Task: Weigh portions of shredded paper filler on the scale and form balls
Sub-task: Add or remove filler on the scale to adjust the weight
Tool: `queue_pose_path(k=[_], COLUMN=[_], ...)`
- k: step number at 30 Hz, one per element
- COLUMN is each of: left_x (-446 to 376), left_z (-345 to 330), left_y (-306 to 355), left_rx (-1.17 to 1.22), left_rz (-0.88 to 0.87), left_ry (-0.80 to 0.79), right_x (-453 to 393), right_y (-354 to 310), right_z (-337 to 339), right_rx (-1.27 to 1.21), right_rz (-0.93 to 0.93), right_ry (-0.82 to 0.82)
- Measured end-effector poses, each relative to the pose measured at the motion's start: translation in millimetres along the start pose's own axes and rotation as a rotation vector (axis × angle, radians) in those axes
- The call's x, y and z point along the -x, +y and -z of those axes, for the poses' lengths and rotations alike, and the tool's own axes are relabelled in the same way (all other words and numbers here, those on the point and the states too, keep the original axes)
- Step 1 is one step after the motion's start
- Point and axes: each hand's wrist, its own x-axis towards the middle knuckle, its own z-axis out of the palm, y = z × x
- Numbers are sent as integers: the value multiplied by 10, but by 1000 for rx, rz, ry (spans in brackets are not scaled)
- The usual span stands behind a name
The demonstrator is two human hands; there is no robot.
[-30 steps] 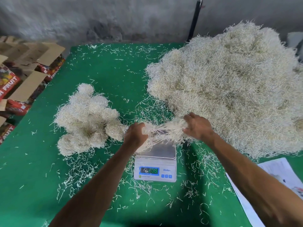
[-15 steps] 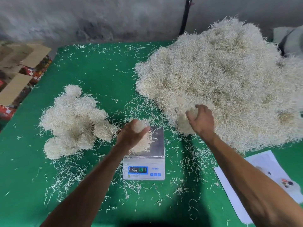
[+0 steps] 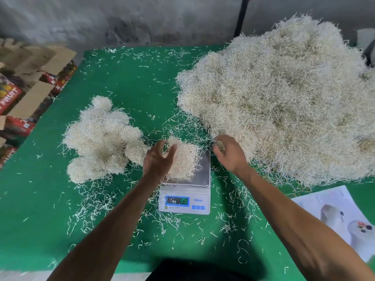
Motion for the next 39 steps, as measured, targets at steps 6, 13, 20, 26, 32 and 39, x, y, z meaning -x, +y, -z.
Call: queue_pose_path(k=[6, 13, 20, 26, 32, 39], left_x=[72, 77, 61, 80, 53, -277], left_z=[29, 69, 95, 92, 70, -58], left_y=[-129, -180, -222, -222, -185, 64], left_rx=[-3, 3, -4, 4, 50, 234], left_rz=[42, 54, 52, 45, 51, -55], left_ry=[-34, -32, -42, -43, -83, -260], right_x=[99, 132, 146, 142, 153, 268], right_y=[-158, -257, -341, -394, -387, -210], right_z=[-122, -170, -217, -258, -297, -238], right_rx=[4, 21, -1, -19, -26, -34], right_rz=[15, 20, -19, -32, -17, -80], right_ry=[-75, -62, -96, -93, -76, -68])
